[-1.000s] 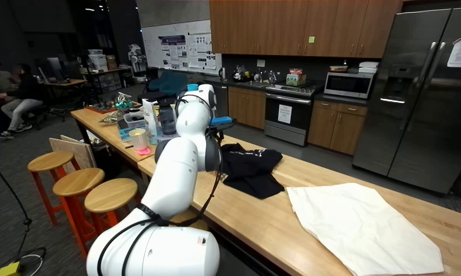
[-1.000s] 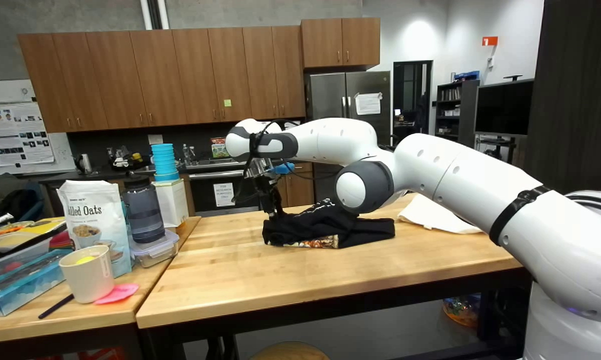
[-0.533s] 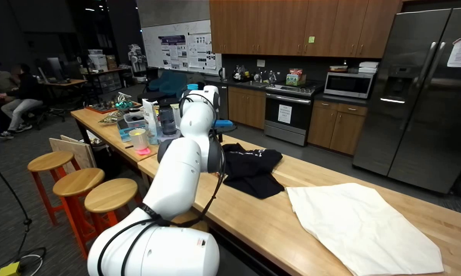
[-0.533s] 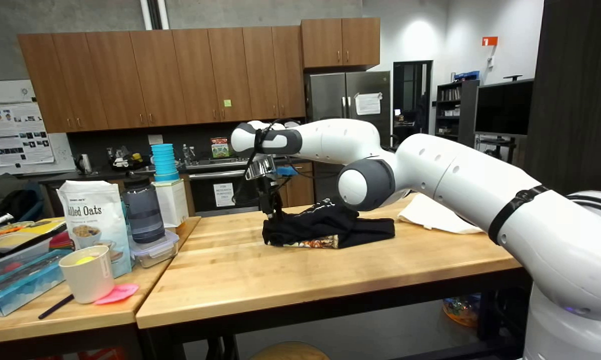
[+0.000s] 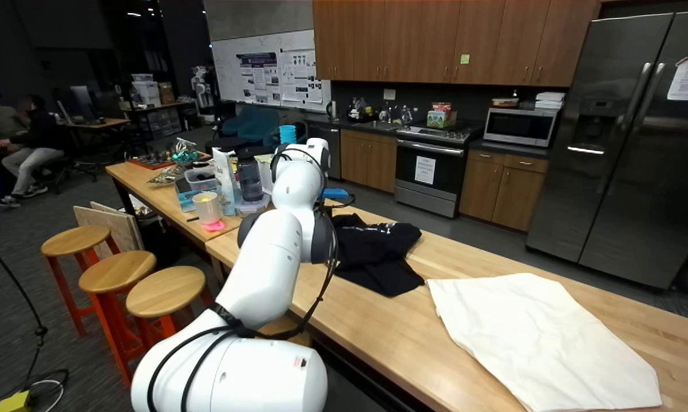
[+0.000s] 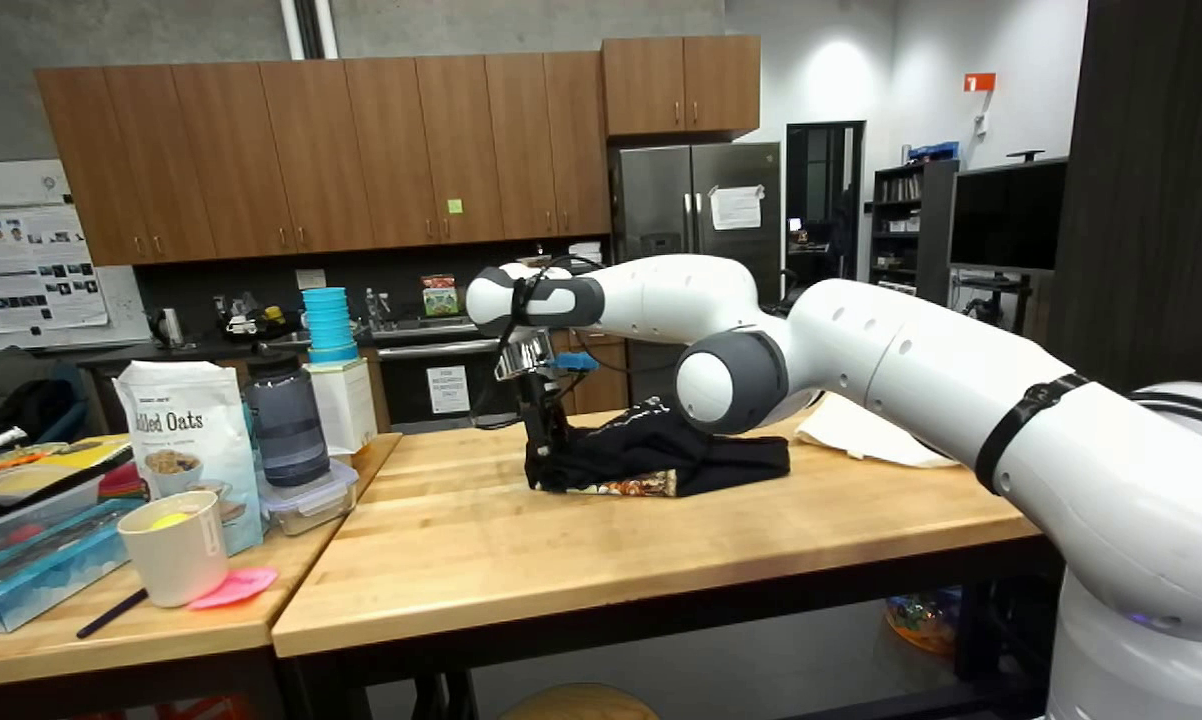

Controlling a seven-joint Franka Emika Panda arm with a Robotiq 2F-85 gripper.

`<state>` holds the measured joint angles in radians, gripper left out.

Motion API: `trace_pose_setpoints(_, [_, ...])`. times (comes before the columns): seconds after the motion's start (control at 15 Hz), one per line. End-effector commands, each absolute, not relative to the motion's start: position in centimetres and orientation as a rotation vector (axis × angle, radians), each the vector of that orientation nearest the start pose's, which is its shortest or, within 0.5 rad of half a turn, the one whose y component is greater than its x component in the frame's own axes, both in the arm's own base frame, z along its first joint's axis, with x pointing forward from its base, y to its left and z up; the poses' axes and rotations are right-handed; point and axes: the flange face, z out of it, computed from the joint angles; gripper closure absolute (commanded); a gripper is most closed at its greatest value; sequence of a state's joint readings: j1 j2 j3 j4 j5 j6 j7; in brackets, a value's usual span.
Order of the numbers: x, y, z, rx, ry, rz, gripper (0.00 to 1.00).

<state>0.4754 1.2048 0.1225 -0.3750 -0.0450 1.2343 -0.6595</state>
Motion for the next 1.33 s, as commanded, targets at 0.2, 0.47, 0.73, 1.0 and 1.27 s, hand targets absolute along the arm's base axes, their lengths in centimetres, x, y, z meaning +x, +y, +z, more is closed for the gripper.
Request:
trace_pose_setpoints(0.2, [66.0,37.0,30.0,-2.495,-1.723,0.541,0.02])
trace_pose_setpoints(0.47, [66.1,37.0,30.2,-2.514,-1.741,0.539,0.35])
trace_pose_setpoints(0.73, [66.3,37.0,30.6,-2.527,-1.739,0.51,0.67])
trace_pose_setpoints(1.0, [66.3,37.4,31.4,-2.529,-1.725,0.476,0.97])
trace_pose_setpoints(1.27, [66.2,38.7,35.5,-2.528,-1.755,0.329,0.98])
